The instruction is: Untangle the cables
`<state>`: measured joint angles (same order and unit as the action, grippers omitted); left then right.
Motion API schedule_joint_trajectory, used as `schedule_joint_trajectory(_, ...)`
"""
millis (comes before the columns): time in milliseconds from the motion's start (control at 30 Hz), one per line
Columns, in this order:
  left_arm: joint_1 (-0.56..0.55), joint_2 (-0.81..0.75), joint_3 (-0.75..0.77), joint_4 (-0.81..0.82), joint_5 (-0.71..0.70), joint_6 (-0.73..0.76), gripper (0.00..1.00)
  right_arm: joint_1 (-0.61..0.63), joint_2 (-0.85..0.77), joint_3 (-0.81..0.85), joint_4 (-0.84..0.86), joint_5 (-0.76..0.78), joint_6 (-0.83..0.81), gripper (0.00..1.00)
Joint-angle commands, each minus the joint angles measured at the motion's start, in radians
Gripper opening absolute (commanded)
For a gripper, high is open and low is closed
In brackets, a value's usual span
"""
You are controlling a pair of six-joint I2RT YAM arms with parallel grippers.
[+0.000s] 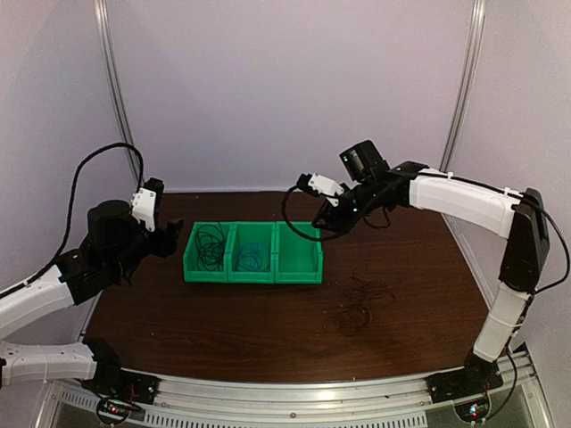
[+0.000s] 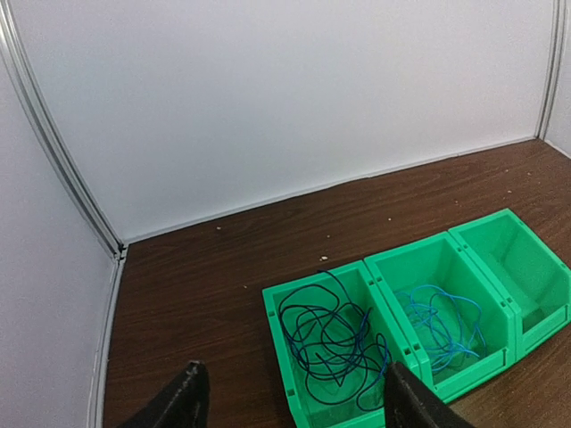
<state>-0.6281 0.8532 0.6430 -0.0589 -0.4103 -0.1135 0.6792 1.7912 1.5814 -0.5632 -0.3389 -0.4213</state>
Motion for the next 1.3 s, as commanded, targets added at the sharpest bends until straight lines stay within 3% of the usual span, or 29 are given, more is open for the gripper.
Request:
schedule_joint_trajectory(0, 0.007, 0.019, -0.005, 0.051, 0.079, 0.030, 0.68, -0.133, -0.096, -0.145, -0.042, -0.006, -0.045, 0.32)
schedule_joint_trajectory(133, 0.007, 0.018, -0.007, 0.052, 0.092, 0.037, 0.67, -0.221, -0.151, -0.270, -0.076, -0.004, -0.164, 0.31)
schedule_joint_trajectory(267, 0.007, 0.011, -0.012, 0.052, 0.098, 0.037, 0.67, -0.245, -0.141, -0.363, -0.065, 0.055, -0.266, 0.36)
schedule_joint_trajectory(433, 0.007, 0.009, -0.013, 0.052, 0.102, 0.036, 0.67, -0.245, -0.053, -0.388, -0.028, 0.095, -0.284, 0.46)
schedule_joint_trajectory(667, 0.007, -0.003, -0.017, 0.052, 0.103, 0.035, 0.67, -0.245, 0.075, -0.360, 0.024, 0.110, -0.277, 0.49)
schedule_joint_trajectory(767, 0.008, -0.001, -0.017, 0.051, 0.108, 0.035, 0.67, -0.245, 0.102, -0.341, 0.022, 0.090, -0.273, 0.38)
schedule_joint_trajectory(867, 0.007, 0.008, -0.015, 0.066, 0.141, 0.030, 0.66, -0.245, 0.078, -0.333, 0.015, 0.056, -0.260, 0.11)
schedule_joint_trajectory(933, 0.007, 0.024, -0.002, 0.084, 0.191, 0.006, 0.64, -0.245, 0.029, -0.334, 0.010, 0.034, -0.247, 0.00)
schedule_joint_trajectory(1100, -0.029, 0.099, 0.036, 0.138, 0.314, -0.084, 0.63, -0.245, -0.166, -0.320, -0.048, -0.017, -0.222, 0.00)
schedule_joint_trajectory(1267, -0.224, 0.254, 0.096, 0.313, 0.249, -0.067, 0.62, -0.241, -0.363, -0.271, -0.104, -0.077, -0.193, 0.00)
